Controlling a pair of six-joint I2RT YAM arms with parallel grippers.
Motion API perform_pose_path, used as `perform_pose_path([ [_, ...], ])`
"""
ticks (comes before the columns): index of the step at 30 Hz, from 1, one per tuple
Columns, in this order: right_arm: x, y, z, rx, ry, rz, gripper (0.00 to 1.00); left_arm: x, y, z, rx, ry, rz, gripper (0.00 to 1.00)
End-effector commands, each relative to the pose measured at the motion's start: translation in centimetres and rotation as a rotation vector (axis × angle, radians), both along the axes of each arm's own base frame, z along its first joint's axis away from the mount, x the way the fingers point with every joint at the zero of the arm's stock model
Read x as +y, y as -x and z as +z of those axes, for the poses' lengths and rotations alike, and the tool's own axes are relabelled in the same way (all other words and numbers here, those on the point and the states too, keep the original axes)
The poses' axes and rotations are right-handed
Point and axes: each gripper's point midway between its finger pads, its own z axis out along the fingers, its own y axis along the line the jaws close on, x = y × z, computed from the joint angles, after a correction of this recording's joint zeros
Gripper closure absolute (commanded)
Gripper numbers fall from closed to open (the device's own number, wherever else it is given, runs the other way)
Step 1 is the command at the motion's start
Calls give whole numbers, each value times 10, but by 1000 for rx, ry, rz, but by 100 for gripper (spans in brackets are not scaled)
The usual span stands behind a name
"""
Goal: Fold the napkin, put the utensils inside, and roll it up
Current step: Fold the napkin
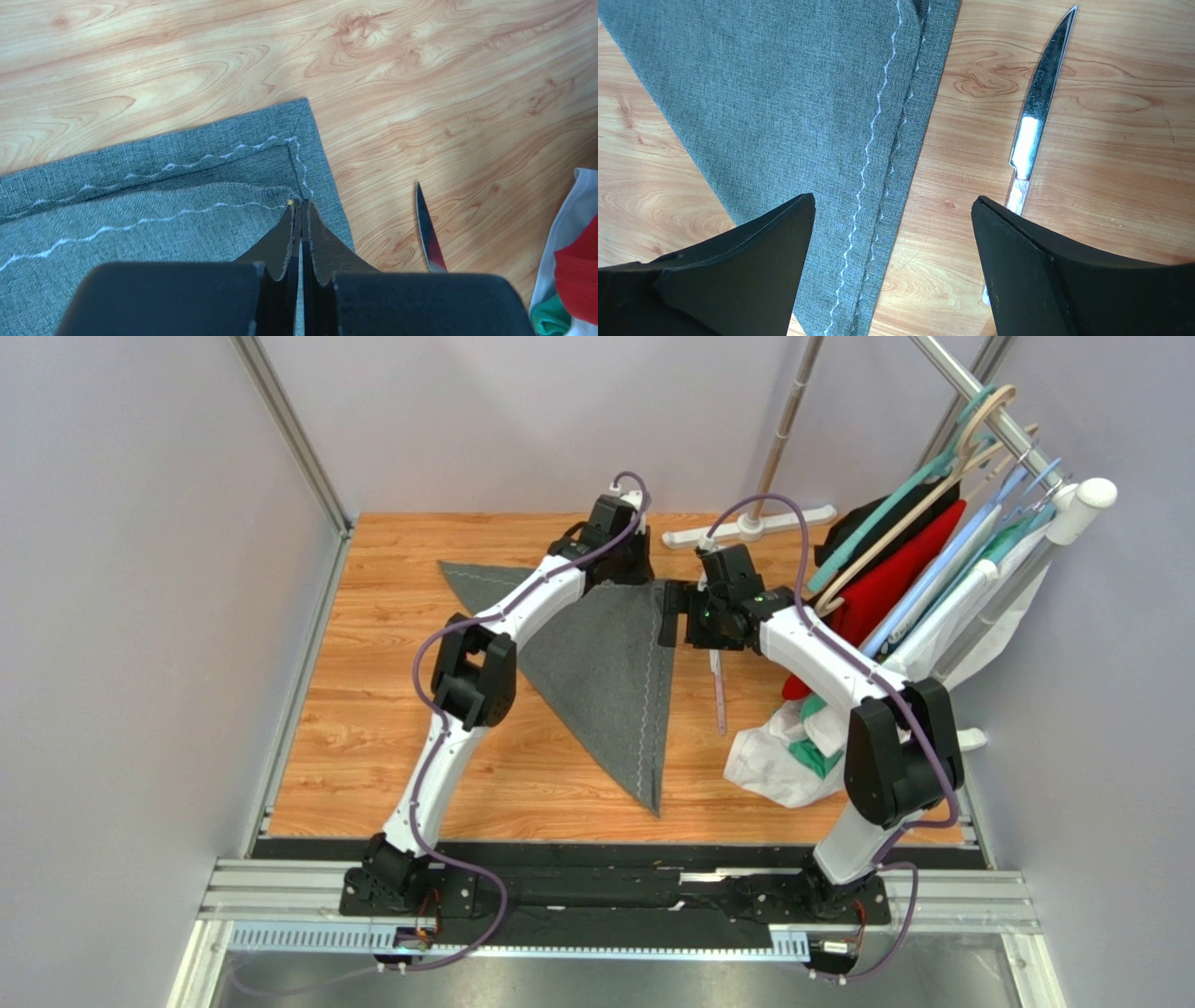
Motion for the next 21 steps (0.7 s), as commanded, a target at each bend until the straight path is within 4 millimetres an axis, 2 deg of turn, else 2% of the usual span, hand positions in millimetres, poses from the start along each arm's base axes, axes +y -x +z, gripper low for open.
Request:
perform_pose_path([
  [1,0,-11,5,-29,2,-5,12,-19,-9,49,-93,107,-15,100],
  [7,0,-11,7,-32,0,-6,12,-28,-13,54,-101,146,-17,100],
  [14,1,-11,6,-30,-1,-4,12,-27,-17,31,-76,121,3,100],
  [21,1,-12,1,-23,2,-5,12,-27,-21,20,-78,112,6,100],
])
